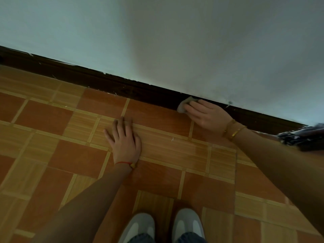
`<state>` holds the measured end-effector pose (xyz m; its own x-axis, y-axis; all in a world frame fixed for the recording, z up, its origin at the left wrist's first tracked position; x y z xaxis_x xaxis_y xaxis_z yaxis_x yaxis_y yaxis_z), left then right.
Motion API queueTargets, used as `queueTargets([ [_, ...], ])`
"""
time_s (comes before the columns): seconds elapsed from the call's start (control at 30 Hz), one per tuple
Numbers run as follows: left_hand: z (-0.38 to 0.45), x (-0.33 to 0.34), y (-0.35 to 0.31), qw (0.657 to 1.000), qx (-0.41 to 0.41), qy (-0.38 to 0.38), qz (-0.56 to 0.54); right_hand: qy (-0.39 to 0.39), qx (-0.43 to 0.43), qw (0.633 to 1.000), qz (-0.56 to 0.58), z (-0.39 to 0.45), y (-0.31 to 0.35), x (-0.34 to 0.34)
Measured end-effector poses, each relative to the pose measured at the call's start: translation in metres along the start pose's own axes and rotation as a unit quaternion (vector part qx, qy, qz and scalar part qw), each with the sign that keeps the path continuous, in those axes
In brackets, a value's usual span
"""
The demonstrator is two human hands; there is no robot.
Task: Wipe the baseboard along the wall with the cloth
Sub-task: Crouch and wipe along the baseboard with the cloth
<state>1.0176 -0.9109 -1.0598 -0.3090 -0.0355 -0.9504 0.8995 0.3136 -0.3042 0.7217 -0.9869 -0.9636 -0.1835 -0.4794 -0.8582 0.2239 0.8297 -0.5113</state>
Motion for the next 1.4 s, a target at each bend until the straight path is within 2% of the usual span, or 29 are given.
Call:
queueTargets([
  [0.2,0.0,-0.001,-0.001,1.0,0.002,-0.005,0.002,0.015,0.017,1.0,-0.01,-0.025,0.001,-0.007],
  [0.5,0.0,-0.001,0.0,1.0,0.002,-0.005,0.006,-0.06,0.003,0.998,-0.017,0.079,-0.008,-0.009],
  [0.8,0.0,-0.001,-0.001,1.0,-0.001,0.002,0.004,0.01,-0.029,0.999,-0.041,0.024,-0.009,-0.002],
  [1.0,0.001,-0.001,-0.003,1.0,-0.005,0.0,0.015,0.029,-0.052,0.992,-0.115,0.025,-0.014,0.003],
  [1.1,0.001,-0.003,-0.004,1.0,-0.008,-0.002,0.013,0.018,-0.06,0.991,-0.122,0.045,-0.014,0.011],
  [1.3,0.002,-0.002,-0.004,1.0,-0.01,0.0,0.021,-0.071,-0.061,0.994,-0.058,0.119,-0.014,0.014],
  [1.4,0.002,-0.003,-0.003,1.0,-0.011,0.003,0.016,-0.082,-0.067,0.994,-0.034,0.141,-0.013,0.016],
])
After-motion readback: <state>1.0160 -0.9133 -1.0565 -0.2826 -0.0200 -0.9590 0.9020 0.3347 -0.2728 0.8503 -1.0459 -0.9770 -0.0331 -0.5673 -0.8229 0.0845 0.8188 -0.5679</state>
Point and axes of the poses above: each hand's wrist, its own z-axis towards the middle knuckle, its own x-axis out of the palm, y = z × x, the point moved 1 cm from there along z, towards the middle knuckle, and after that the axes turned 13 degrees about -x, right-handed, at the moved point
